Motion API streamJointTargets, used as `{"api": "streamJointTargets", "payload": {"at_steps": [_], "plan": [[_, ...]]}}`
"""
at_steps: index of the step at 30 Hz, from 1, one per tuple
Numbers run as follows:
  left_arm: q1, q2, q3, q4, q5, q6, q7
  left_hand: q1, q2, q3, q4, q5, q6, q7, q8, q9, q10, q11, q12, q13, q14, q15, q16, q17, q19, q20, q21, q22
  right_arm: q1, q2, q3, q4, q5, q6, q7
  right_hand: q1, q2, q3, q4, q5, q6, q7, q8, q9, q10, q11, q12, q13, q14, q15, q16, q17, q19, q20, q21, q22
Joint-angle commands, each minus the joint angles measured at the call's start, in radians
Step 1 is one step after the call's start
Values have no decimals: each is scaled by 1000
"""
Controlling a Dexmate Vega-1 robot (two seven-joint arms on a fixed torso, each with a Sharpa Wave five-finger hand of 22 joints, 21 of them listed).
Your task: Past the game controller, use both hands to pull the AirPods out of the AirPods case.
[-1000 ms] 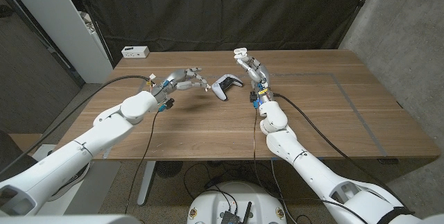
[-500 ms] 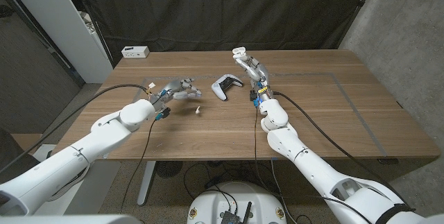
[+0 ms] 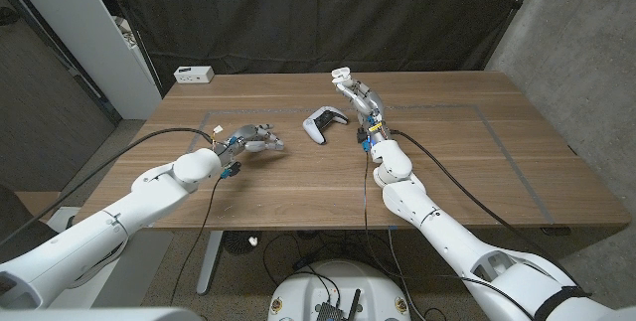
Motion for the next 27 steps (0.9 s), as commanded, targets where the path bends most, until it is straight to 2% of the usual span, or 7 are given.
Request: {"api": "streamJointTargets", "payload": {"at_steps": [1, 3, 6, 12, 16, 23, 27], "plan": [[14, -15, -19, 10, -9, -62, 47, -14, -2, -20, 11, 0, -101, -33, -45, -2, 15, -3, 14, -8, 18, -4, 6, 4, 14, 6, 10, 1, 2, 0, 2, 3, 7, -5, 3, 5, 10, 5, -2, 4, 93, -38, 39, 26, 7, -5, -2, 2, 9, -170, -4, 3, 5, 7, -2, 3], [21, -19, -33, 9, -10, -101, 61, -31, -7, -31, 20, 2, -124, -39, -58, -5, 18, 6, 17, -11, 32, -3, 9, 4, 20, 10, 12, 1, 3, -1, 0, 6, 7, -4, 8, 4, 10, 5, -1, 4, 94, -35, 39, 25, 6, -7, -3, 2, 9, -169, -5, 3, 5, 8, -2, 3], [31, -22, -51, -5, -5, -141, 83, -54, -21, -49, 30, 7, -167, -52, -85, -14, 32, 3, 25, -13, 45, -3, 10, 4, 28, 13, 14, 2, 4, 6, 0, 13, 10, -1, 8, 5, 9, 5, -2, 4, 93, -35, 39, 25, 6, -7, -3, 2, 10, -170, -5, 4, 5, 7, -3, 3], [20, -23, -70, -22, 27, -221, 90, -65, -30, -61, 34, 13, -178, -67, -99, -23, 43, -2, 30, -14, 59, -9, 11, 4, 35, 8, 15, 2, 11, 15, -4, 34, 0, 17, 9, 4, 9, 4, -2, 4, 94, -36, 38, 24, 6, -9, -3, 3, 10, -170, -6, 5, 5, 7, -3, 3], [-15, -36, -73, -8, 44, -289, 67, -65, -29, -63, 35, 17, -185, -76, -107, -27, 48, -5, 33, -14, 63, -10, 11, 4, 41, 7, 17, 2, 11, 28, -3, 47, -7, 37, -3, 4, 8, 4, -2, 4, 94, -36, 38, 24, 6, -9, -4, 2, 10, -170, -8, 6, 5, 8, -3, 3], [-74, -69, -63, 41, 54, -373, 16, -71, -28, -68, 38, 21, -175, -73, -109, -32, 53, -5, 35, -15, 72, -11, 11, 4, 49, 5, 19, 3, 8, 39, -5, 55, -22, 52, -21, 3, 8, 3, -1, 5, 95, -38, 37, 22, 8, -8, -4, 1, 10, -170, -9, 7, 4, 9, -3, 3], [-108, -91, -60, 72, 43, -413, -15, -72, -28, -71, 39, 24, -174, -70, -111, -35, 56, -7, 37, -15, 75, -11, 11, 5, 50, 6, 19, 3, 18, 55, -7, 85, -29, 78, -23, 3, 8, 3, -1, 5, 96, -37, 37, 21, 9, -7, -5, 1, 11, -170, -10, 8, 4, 9, -3, 3]]}}
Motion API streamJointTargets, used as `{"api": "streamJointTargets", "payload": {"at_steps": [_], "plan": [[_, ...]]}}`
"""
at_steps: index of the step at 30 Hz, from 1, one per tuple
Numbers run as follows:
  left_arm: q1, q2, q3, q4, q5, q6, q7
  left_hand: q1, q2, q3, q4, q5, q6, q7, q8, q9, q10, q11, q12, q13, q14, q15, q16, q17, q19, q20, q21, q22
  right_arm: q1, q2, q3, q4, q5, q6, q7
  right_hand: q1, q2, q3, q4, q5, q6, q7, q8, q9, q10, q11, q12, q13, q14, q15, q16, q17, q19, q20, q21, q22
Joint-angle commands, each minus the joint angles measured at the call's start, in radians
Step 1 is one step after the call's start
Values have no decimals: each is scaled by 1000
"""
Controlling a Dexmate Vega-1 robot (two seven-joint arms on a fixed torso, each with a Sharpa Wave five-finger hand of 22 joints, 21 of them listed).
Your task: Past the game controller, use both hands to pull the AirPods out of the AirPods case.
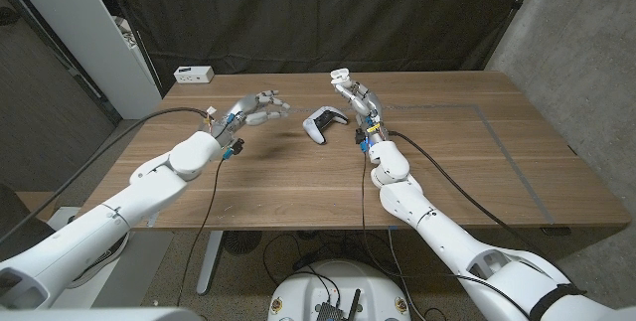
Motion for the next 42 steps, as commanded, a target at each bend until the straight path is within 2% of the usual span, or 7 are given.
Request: {"api": "streamJointTargets", "payload": {"at_steps": [1, 8, 16, 27, 32, 42], "plan": [[-91, -55, 2, 72, -2, -151, -77, -8, 0, -7, 1, 7, 11, 4, -4, -2, 9, 3, 8, 4, 6, -3, 3, 2, 9, 2, 3, 3, 13, 34, -4, 52, -22, 51, -18, -1, 5, 4, -1, 6, 95, -39, 37, 21, 6, -4, -4, 2, 10, -170, -3, 4, 4, 9, -3, 3], [-150, -80, 20, 118, 3, -215, -137, -10, 1, -10, 2, 11, 21, 6, -5, -6, 14, 2, 10, 3, 9, -4, 2, 2, 14, 1, 4, 4, 20, 49, -6, 77, -32, 67, -27, -1, 4, 3, -1, 6, 94, -39, 37, 21, 7, -4, -5, 2, 11, -169, -5, 5, 3, 11, -4, 3], [-176, -102, 27, 147, -1, -254, -166, -12, -2, -17, 3, 15, 15, 1, -14, -11, 15, 0, 11, 3, 13, -5, 1, 2, 16, -2, 3, 4, 10, 41, -7, 50, -50, 51, -56, -1, 4, 3, -2, 6, 96, -38, 36, 19, 7, -2, -5, 2, 11, -170, -8, 6, 3, 11, -4, 3], [-180, -137, 21, 147, 79, -306, -99, -6, -3, -23, -1, 22, -7, -23, -33, -19, 25, -4, 15, 3, 33, -4, 6, 3, 33, -2, 8, 5, 3, 16, -12, 8, -55, 10, -60, -1, 4, 2, -2, 6, 96, -37, 37, 20, 7, -2, -6, 2, 12, -170, -10, 9, 2, 11, -4, 3], [-208, -159, 43, 174, 106, -315, -103, 0, -3, -25, -6, 26, -30, -36, -50, -26, 26, -5, 15, 3, 37, -7, 4, 4, 38, -3, 8, 6, 3, 6, -17, -6, -57, -4, -53, -1, 3, 2, -3, 6, 96, -35, 36, 19, 10, -1, -6, 1, 13, -170, -11, 10, 2, 12, -4, 3], [-288, -207, 104, 262, 216, -344, -92, 1, 0, -28, -5, 29, -46, -40, -63, -33, 10, -2, 9, 4, 33, -8, 1, 5, 40, -3, 7, 7, 0, 1, -26, -17, -54, -5, -31, -1, 3, 2, -3, 6, 95, -35, 36, 21, 10, -1, -7, 1, 15, -170, -12, 13, 2, 11, -4, 3]]}}
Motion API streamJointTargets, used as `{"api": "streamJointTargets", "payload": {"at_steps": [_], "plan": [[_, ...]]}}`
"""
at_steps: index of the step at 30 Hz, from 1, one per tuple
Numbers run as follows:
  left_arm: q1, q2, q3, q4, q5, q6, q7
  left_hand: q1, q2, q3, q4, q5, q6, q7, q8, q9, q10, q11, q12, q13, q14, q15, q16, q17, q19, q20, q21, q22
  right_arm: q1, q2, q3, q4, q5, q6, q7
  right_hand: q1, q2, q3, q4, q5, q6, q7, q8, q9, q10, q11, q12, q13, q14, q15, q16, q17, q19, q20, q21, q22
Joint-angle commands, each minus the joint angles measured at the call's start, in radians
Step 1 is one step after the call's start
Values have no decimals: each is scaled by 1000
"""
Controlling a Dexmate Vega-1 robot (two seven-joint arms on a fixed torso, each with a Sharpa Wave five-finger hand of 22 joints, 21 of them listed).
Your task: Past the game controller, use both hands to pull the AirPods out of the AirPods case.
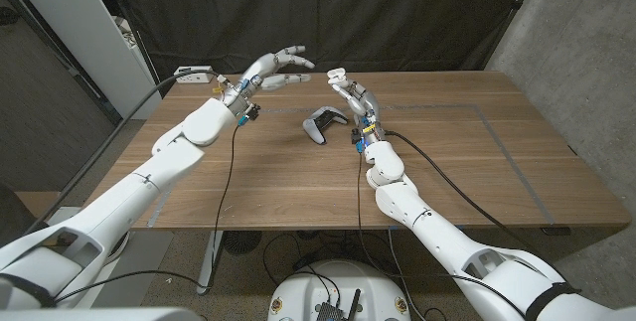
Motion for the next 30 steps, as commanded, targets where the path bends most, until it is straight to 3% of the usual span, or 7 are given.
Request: {"api": "streamJointTargets", "payload": {"at_steps": [1, 9, 20, 30], "plan": [[-85, -60, 65, 95, 116, -41, 14, 3, 3, -5, -1, 7, -9, 0, -4, -2, -4, 2, -2, 4, -3, 1, 1, 5, 6, 0, 7, 3, -3, -10, -11, -21, -2, -10, 19, 0, 3, 3, -2, 6, 95, -36, 37, 21, 8, 0, -2, 3, 13, -172, -4, 4, 6, 8, -4, 3], [-108, -66, 97, 105, 223, -17, 61, 2, 7, -6, 0, 9, -12, -1, -8, -5, -8, 3, -3, 4, -4, 2, 0, 5, 6, 3, 6, 3, -4, -8, -18, -20, -8, -2, 26, 1, 3, 4, -2, 6, 97, -37, 37, 20, 10, 0, -2, 3, 14, -172, -6, 4, 7, 8, -3, 3], [-129, -84, 123, 141, 202, -42, 38, -4, 10, -11, 4, 10, -5, -1, -9, -10, -7, 0, -3, 4, -3, -1, 1, 6, 8, 3, 6, 4, -15, -13, -29, -43, -38, -2, 8, -1, 3, 3, -2, 5, 97, -36, 36, 21, 12, 1, -1, 3, 16, -171, -8, 6, 9, 13, -2, 3], [-127, -84, 129, 137, 204, -42, 37, -35, 34, -16, 29, 10, -4, 0, -13, -19, -4, 4, -1, 4, 3, 2, 3, 7, 13, 7, 8, 5, -19, -23, -48, -66, -105, -8, -32, -1, 3, 2, -2, 5, 99, -33, 36, 19, 14, 3, -1, 3, 17, -171, -10, 7, 10, 16, -2, 3]]}}
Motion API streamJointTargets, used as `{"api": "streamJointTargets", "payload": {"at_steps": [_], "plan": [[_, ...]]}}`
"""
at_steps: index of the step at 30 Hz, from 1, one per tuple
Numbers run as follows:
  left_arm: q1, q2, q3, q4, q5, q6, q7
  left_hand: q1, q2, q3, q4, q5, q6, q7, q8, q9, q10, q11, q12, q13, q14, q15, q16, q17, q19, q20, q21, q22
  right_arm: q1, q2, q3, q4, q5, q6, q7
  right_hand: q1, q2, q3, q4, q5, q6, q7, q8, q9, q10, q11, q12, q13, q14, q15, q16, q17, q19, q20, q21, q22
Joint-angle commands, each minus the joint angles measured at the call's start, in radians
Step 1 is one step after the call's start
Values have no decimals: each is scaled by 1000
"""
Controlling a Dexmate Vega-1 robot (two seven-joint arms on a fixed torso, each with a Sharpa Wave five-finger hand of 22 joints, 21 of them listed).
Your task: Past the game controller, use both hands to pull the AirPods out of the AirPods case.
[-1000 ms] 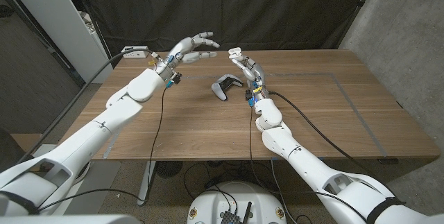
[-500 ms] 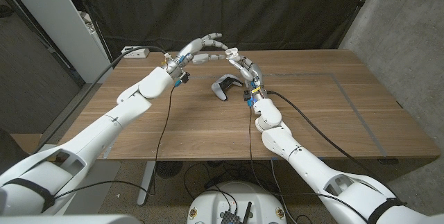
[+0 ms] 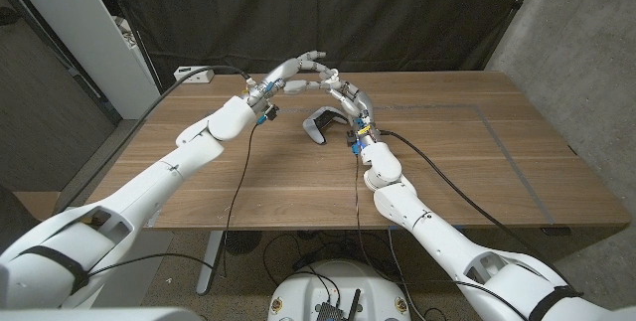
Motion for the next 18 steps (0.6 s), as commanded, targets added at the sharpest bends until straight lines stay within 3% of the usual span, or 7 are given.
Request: {"api": "streamJointTargets", "payload": {"at_steps": [1, 8, 18], "plan": [[-6, -5, 15, 7, 7, -4, -4, -13, 10, -3, 10, 6, 9, 1, -7, -2, 2, -1, 0, 2, 4, 3, 3, 3, 8, 0, 8, 6, -5, -13, -23, -25, -75, -4, -40, 6, 10, 4, -1, 5, 99, -33, 32, 19, 5, 0, -2, 4, 7, -171, -4, 2, 3, 8, -2, 3], [8, 0, 11, -15, 19, 11, 10, -25, 14, -7, 18, 4, 40, 8, 1, -11, 12, -10, 4, 2, 21, 0, 7, 3, 10, -4, 9, 7, -8, -17, -32, -31, -125, -1, -77, 5, 10, 3, 0, 4, 98, -33, 32, 20, 7, 1, -2, 3, 9, -171, -5, 3, 4, 9, -2, 3], [42, 4, -2, -48, 25, 35, 48, -30, 21, -7, 23, 1, 139, 64, 29, -25, 51, -21, 17, 1, 57, -11, 14, 5, 27, -12, 15, 9, -10, -25, -42, -35, -204, 3, -134, 8, 10, 3, -3, 5, 102, -33, 32, 18, 7, 4, -2, 4, 11, -173, -6, 4, 3, 9, -3, 3]]}}
